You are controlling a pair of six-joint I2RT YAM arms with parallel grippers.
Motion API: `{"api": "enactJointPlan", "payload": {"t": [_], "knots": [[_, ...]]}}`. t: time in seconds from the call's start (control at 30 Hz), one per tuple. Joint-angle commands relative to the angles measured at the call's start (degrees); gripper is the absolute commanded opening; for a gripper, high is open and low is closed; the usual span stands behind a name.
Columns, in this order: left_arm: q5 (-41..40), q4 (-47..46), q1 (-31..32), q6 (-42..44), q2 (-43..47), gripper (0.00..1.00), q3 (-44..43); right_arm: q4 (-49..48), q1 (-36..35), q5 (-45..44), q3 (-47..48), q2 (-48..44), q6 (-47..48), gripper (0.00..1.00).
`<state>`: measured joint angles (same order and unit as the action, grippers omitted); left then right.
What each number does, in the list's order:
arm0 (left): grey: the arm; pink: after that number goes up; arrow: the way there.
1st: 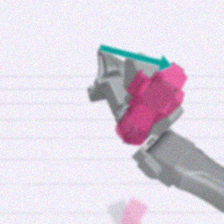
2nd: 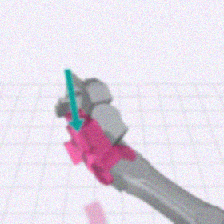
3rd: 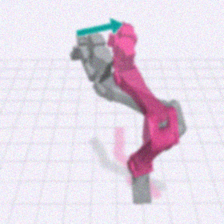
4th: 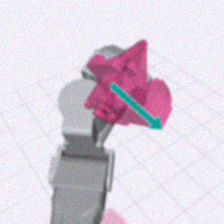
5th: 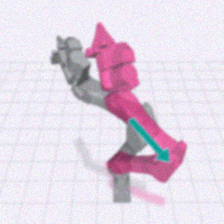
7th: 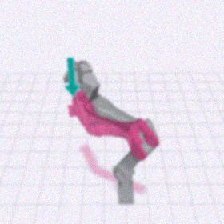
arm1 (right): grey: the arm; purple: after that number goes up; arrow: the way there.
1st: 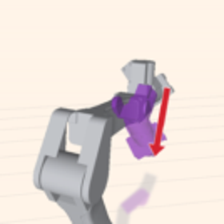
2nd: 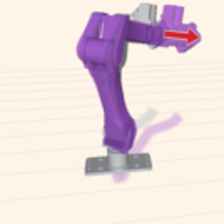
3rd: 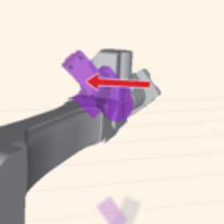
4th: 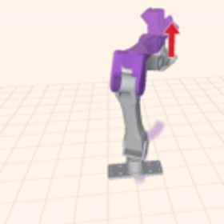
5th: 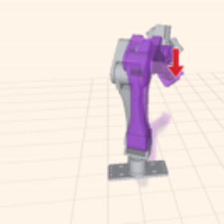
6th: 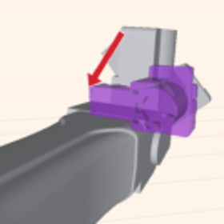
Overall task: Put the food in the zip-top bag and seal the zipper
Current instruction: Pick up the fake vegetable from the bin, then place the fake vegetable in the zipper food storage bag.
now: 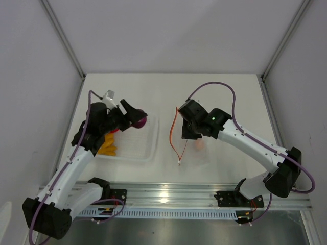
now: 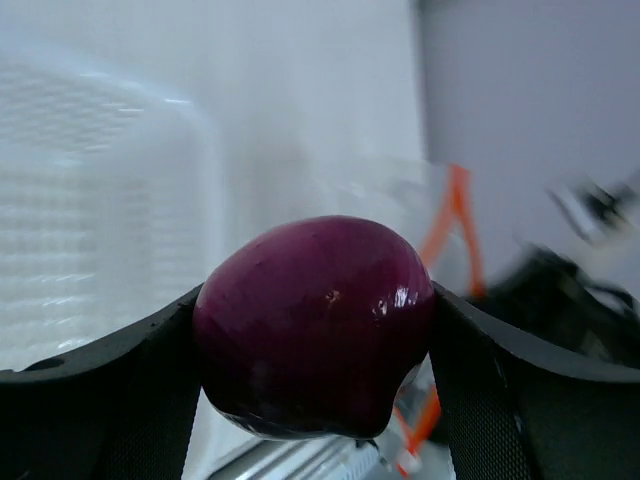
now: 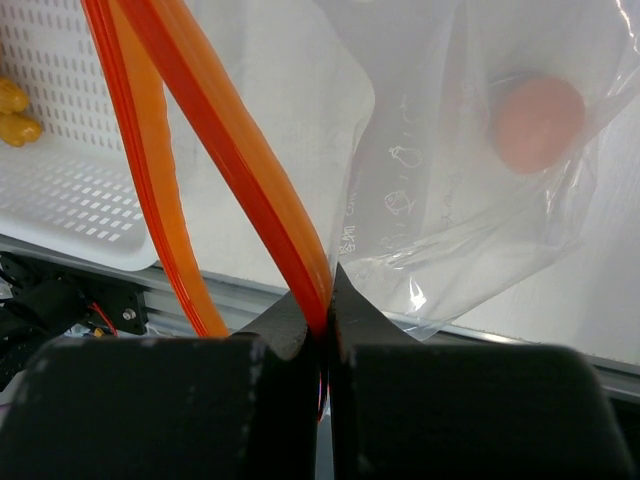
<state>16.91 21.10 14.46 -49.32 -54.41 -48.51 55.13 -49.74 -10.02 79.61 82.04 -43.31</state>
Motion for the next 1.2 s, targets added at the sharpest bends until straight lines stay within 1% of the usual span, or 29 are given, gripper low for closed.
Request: {"api": "enactJointPlan", "payload": {"t": [0.0, 0.03, 0.1, 0.13, 0.27, 0.33, 0.43, 0.5, 0.53, 0.57, 0.63, 0.73, 0.8, 0.87, 0.9, 0.97, 1.0, 1.03, 1.1, 1.17], "knots": [[21.0, -23.3, 4.8, 1.7, 1.5, 0.55, 2.4, -0.5, 0.1, 0.3, 2.3, 0.4, -0.9, 0.0], [26.1, -26.4, 7.2, -0.2, 0.8, 0.55, 2.4, -0.6, 0.1, 0.4, 2.5, 0.4, -1.0, 0.0], [29.0, -33.6, 9.7, -1.6, -1.5, 0.54, 2.4, -1.1, 0.1, 1.8, 2.8, 0.1, -1.1, 0.0], [30.1, -34.7, 12.1, -1.8, -2.2, 0.54, 2.3, -1.3, 0.0, 2.4, 2.8, 0.1, -1.3, 0.0], [30.0, -38.3, 16.6, -1.3, -4.4, 0.55, 2.4, -2.0, -0.2, 3.6, 2.5, -0.8, -2.1, 0.0], [27.9, -36.9, 18.2, -1.1, -5.2, 0.55, 2.7, -2.4, -0.4, 4.1, 2.3, -1.5, -2.5, 0.0], [26.5, -37.7, 20.0, -1.2, -6.5, 0.55, 3.2, -3.1, -0.6, 4.7, 2.4, -2.4, -3.1, 0.0], [23.0, -33.0, 21.0, 0.0, -7.1, 0.55, 1.5, -3.2, -0.7, 4.7, 2.6, -2.6, -3.4, 0.0], [21.6, -30.2, 21.9, 2.1, -8.1, 0.55, 0.7, -2.9, -0.8, 4.7, 3.0, -2.7, -3.4, 0.0], [20.3, -26.1, 22.5, 3.2, -8.5, 0.55, 0.2, -2.9, -1.0, 4.5, 3.1, -2.8, -3.5, 0.0], [18.0, -24.2, 23.8, 4.4, -9.8, 0.55, -1.2, -3.1, -1.2, 4.6, 3.3, -2.9, -3.5, 0.0], [19.1, -25.3, 24.6, 3.6, -11.8, 0.55, -0.4, -3.1, -1.2, 4.3, 3.4, -3.3, -3.5, 0.0], [20.8, -29.4, 24.7, 2.9, -12.4, 0.55, 1.0, -3.2, -1.2, 4.2, 3.2, -3.6, -3.5, 0.0], [21.1, -31.1, 24.8, 1.9, -12.8, 0.55, 1.9, -2.8, -1.2, 4.2, 3.3, -3.6, -3.6, 0.0], [20.0, -27.9, 24.9, 2.1, -12.9, 0.55, 1.9, -2.7, -1.2, 4.2, 3.2, -3.8, -3.7, 0.0], [14.5, -22.0, 25.5, 5.2, -13.4, 0.55, -0.7, -2.8, -1.2, 4.1, 3.2, -4.1, -3.8, 0.0], [12.6, -16.2, 25.8, 7.2, -13.6, 0.56, -1.5, -2.7, -1.2, 4.1, 3.4, -4.3, -3.9, 0.0], [9.8, -14.3, 26.1, 7.9, -13.8, 0.58, -2.6, -2.7, -1.2, 4.0, 3.4, -4.5, -3.9, 0.0], [8.0, -11.0, 26.4, 8.7, -14.1, 0.58, -3.8, -2.7, -1.2, 4.0, 3.6, -4.7, -3.9, 0.0], [5.6, -9.9, 26.3, 8.7, -13.5, 0.58, -3.5, -2.6, -1.3, 4.0, 3.6, -4.8, -3.7, 0.0]]}}
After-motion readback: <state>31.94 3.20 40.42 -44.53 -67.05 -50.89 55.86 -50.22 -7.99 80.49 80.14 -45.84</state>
